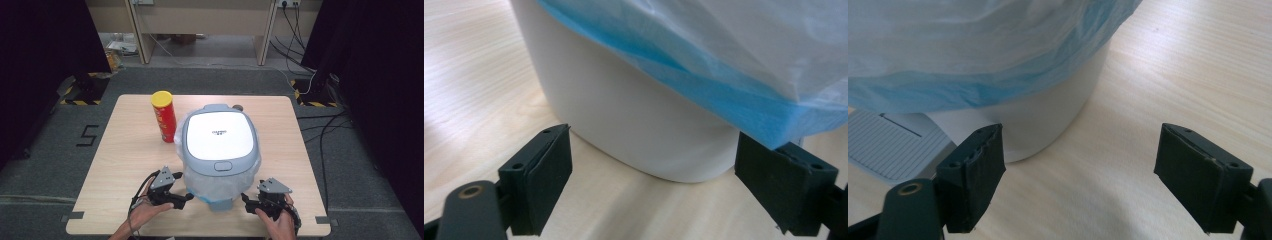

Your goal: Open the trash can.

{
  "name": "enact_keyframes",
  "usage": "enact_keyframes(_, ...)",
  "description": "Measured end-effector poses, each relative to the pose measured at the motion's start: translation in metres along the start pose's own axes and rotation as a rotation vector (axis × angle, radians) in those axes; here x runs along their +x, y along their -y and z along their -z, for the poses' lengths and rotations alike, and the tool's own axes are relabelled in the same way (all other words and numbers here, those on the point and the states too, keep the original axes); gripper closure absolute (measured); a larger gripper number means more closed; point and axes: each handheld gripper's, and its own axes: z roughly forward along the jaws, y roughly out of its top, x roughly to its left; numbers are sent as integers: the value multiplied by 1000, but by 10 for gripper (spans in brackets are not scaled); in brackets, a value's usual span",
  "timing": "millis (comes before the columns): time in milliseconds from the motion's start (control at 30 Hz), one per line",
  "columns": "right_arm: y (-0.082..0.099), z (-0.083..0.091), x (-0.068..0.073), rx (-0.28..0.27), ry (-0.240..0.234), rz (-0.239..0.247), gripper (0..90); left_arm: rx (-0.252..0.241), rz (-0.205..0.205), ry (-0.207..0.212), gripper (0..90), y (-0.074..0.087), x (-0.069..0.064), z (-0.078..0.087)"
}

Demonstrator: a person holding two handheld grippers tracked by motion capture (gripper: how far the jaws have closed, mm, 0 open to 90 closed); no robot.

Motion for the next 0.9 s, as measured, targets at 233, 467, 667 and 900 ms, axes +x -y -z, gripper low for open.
enact_keyframes(233,-9,-16,-5,-25,32,-38,184,-23,40,1,182,-5,19,-9)
enact_keyframes(467,-16,-27,-9,-39,53,-56,183,-24,47,-13,183,-9,27,-14)
enact_keyframes(667,-21,-35,-13,-48,64,-60,183,-26,51,-30,183,-13,34,-19)
enact_keyframes(900,-25,-43,-22,-57,58,-85,180,-26,64,-31,181,-16,39,-24)
